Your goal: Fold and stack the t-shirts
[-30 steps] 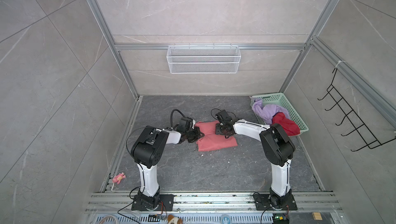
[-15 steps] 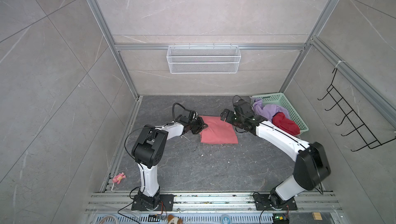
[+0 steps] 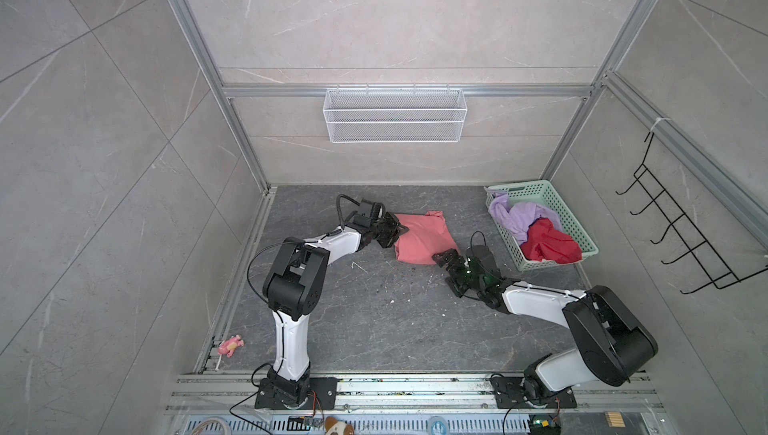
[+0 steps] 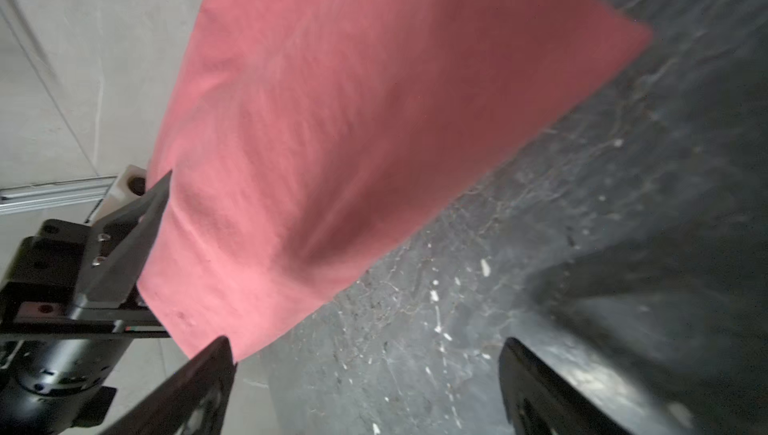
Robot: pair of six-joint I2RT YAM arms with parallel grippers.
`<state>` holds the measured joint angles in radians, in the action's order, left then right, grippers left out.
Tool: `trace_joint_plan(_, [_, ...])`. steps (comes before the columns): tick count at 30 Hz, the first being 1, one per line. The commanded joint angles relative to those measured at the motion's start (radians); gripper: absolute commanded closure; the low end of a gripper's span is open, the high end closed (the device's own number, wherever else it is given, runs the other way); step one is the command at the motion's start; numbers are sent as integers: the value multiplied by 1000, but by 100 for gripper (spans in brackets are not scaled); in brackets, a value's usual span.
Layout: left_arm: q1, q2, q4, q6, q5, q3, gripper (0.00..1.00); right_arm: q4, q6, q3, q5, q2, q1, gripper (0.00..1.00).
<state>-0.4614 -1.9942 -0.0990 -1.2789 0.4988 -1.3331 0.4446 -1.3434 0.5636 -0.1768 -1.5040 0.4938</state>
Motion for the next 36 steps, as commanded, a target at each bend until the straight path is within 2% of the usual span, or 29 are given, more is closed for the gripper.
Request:
trace_joint_plan(1, [-9,21,-39,-69,-4,-29,100,250,-90,-25,2,-18,15,0])
trace_joint_plan(7, [-28,20,-68,-105,-13,-31,100,562,-223,-79,16,-198,32,1])
trace_joint_plan(17, [-53,24,-114,-161,-25,-23,100,629,-236,-70,83,-287,54,1])
trace_joint_plan(26, [-76,63,-153,-203,-36,52,100,919,-318,-32,141,-541,40,3])
trace_joint_plan(31, [-82,88,-171,-218,-35,109,100,863,-290,-19,151,-550,18,5])
trace_joint_plan(36, [-83,115,-178,-221,-42,160,100,823,-269,-9,147,-552,-25,14])
